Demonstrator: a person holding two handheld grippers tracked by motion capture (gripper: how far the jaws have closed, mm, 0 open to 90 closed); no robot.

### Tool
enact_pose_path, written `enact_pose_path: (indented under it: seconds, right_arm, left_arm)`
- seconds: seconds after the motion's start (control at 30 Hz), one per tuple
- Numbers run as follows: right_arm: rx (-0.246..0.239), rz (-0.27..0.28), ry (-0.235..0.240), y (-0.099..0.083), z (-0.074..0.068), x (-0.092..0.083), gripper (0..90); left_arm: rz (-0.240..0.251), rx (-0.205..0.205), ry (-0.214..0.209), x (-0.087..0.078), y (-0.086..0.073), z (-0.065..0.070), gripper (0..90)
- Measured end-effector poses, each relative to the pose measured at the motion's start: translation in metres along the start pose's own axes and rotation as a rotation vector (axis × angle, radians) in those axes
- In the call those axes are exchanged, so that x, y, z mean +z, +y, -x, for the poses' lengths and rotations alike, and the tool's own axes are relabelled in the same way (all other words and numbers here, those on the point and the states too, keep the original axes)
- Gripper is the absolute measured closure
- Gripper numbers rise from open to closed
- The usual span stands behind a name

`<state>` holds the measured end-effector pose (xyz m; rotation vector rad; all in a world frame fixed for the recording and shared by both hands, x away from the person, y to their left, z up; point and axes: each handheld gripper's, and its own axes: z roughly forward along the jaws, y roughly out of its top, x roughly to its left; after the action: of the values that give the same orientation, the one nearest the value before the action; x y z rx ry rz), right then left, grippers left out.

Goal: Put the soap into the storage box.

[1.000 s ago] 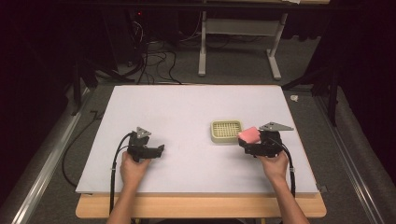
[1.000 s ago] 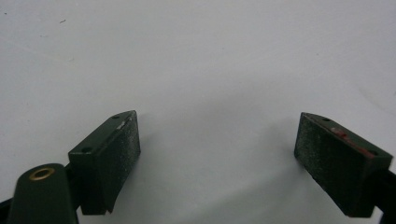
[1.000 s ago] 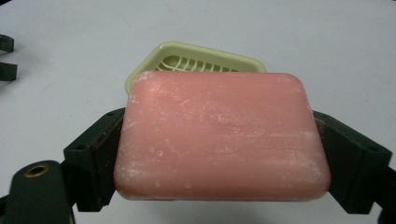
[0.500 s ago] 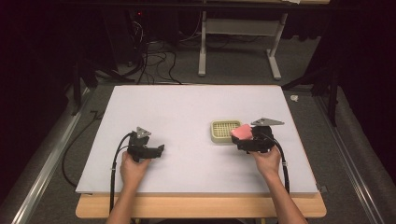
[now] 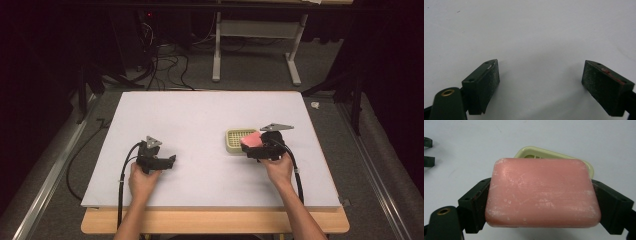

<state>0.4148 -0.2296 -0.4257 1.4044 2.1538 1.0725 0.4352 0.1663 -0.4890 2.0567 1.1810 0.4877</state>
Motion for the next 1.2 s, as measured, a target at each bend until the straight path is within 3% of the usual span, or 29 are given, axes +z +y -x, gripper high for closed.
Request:
enact_pose_path:
  seconds: [0.27, 0.5, 1.2]
  right_arm:
    - [-0.019, -0.005, 0.004, 0.008, -0.006, 0.007, 13.9]
    - [0.007, -0.016, 0.004, 0.009, -0.003, 0.014, 13.9]
    - [0.033, -0.113, -0.038, 0.027, -0.007, 0.041, 13.7]
  left_arm:
    - [0.000, 0.000, 0.000, 0.000, 0.000, 0.000, 15.2]
    - [-0.001, 0.000, 0.000, 0.000, 0.000, 0.000, 15.2]
    - [-0.002, -0.001, -0.005, 0.000, 0.000, -0.001, 15.5]
